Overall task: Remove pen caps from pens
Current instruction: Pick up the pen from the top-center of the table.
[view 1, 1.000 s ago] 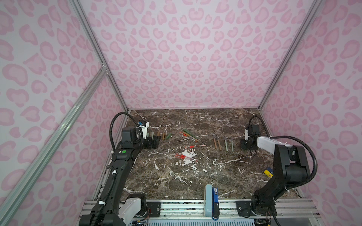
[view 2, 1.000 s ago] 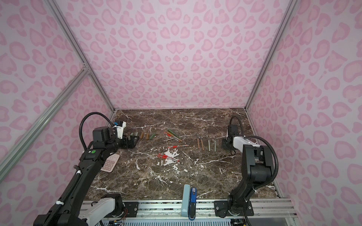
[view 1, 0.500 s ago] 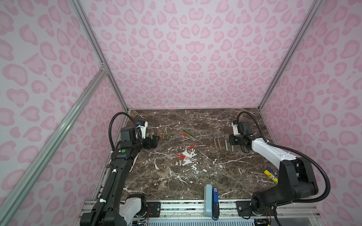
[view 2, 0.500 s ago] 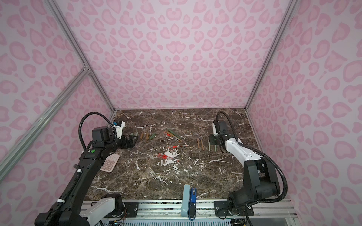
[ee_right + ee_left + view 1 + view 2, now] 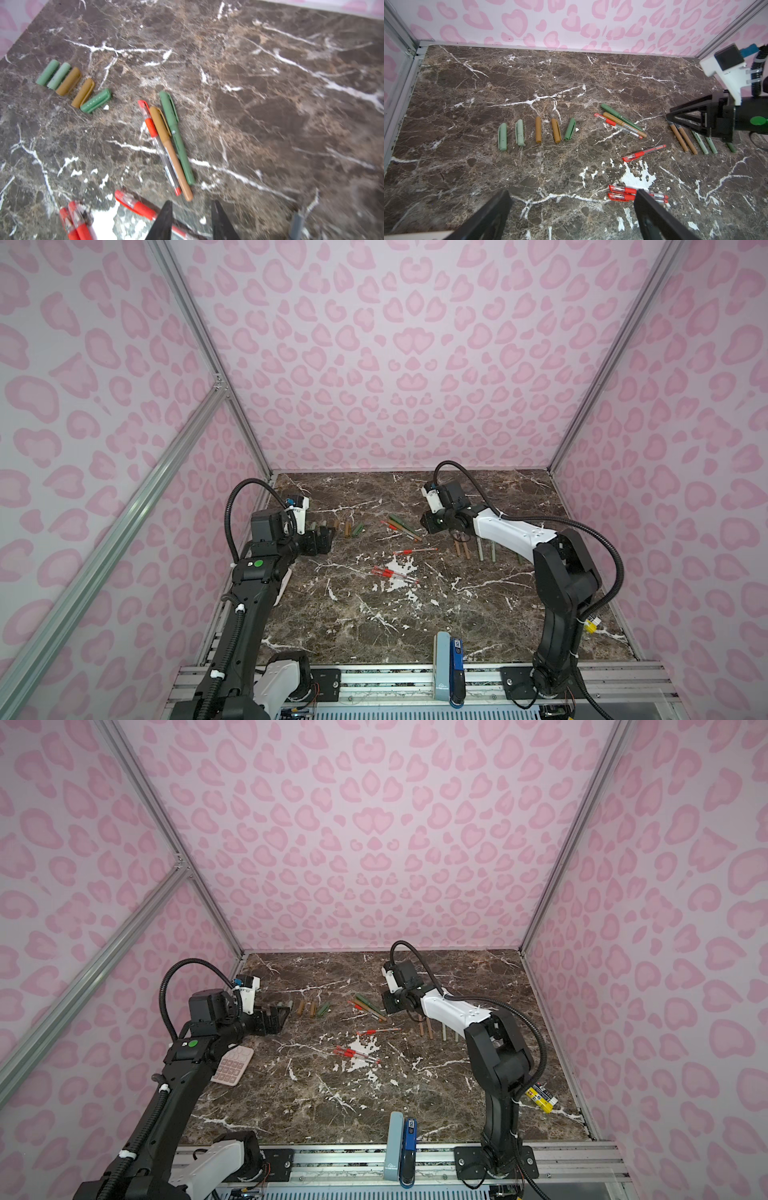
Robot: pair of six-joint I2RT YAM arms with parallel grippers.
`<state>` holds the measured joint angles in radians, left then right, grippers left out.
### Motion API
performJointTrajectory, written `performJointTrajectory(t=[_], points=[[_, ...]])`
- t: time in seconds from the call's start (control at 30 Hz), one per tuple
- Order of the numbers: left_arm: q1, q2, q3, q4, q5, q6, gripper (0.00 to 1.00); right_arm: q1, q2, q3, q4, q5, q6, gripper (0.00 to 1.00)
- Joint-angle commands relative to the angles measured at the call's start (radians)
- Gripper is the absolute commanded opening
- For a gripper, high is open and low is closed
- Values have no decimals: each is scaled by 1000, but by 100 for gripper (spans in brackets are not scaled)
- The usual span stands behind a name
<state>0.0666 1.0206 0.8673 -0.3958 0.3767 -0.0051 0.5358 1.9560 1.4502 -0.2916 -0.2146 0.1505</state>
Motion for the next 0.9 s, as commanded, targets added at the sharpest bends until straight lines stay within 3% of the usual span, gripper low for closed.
performJointTrajectory(t=[0.0, 0.3, 0.87], points=[[3, -6, 9, 11, 12, -5, 95, 25, 84, 96, -54, -9, -17, 34], [22, -20, 19, -3, 21, -11, 96, 44, 292, 310, -171, -11, -46, 33], [41, -26, 19, 1, 31, -19, 96, 30, 423, 405, -187, -21, -61, 24]])
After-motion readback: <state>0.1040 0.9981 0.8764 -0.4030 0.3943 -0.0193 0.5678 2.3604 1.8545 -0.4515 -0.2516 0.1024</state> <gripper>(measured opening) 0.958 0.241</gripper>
